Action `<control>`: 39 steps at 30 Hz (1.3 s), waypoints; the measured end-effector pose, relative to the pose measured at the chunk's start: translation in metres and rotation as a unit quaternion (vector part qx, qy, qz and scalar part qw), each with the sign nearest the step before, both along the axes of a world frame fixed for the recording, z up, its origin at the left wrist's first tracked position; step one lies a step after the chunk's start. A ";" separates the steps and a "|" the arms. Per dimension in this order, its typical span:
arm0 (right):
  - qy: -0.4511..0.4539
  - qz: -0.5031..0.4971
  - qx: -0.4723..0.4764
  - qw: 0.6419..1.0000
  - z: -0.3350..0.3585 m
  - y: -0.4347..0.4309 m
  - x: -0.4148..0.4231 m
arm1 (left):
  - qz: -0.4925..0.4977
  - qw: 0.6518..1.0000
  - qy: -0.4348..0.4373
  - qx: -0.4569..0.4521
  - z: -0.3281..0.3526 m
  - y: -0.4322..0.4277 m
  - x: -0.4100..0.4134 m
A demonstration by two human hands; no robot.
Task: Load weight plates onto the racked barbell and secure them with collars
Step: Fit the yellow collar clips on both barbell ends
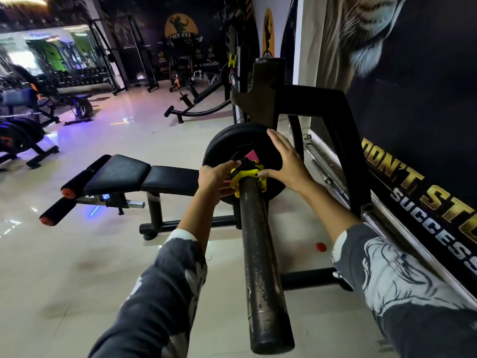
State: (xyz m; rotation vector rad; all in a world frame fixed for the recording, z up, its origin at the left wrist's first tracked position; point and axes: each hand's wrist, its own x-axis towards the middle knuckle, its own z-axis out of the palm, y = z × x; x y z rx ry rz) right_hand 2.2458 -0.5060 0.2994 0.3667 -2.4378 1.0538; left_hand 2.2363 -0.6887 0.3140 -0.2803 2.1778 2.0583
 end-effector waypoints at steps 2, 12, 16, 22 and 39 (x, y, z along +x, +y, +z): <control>-0.020 -0.013 0.007 1.000 0.004 -0.003 0.006 | 0.001 0.997 0.061 -0.044 -0.003 0.000 0.011; -0.010 -0.134 0.071 0.988 -0.045 -0.036 0.140 | -0.014 0.817 0.425 -0.390 -0.050 -0.028 0.108; -0.022 -0.131 0.045 0.990 -0.060 -0.049 0.193 | -0.031 0.812 0.412 -0.413 -0.070 -0.038 0.156; -0.017 -0.122 -0.076 0.990 -0.076 -0.078 0.274 | -0.054 0.809 0.455 -0.368 -0.083 -0.046 0.243; -0.198 0.154 0.110 0.962 -0.188 -0.317 0.299 | 0.125 0.879 0.036 -0.459 -0.211 -0.293 0.369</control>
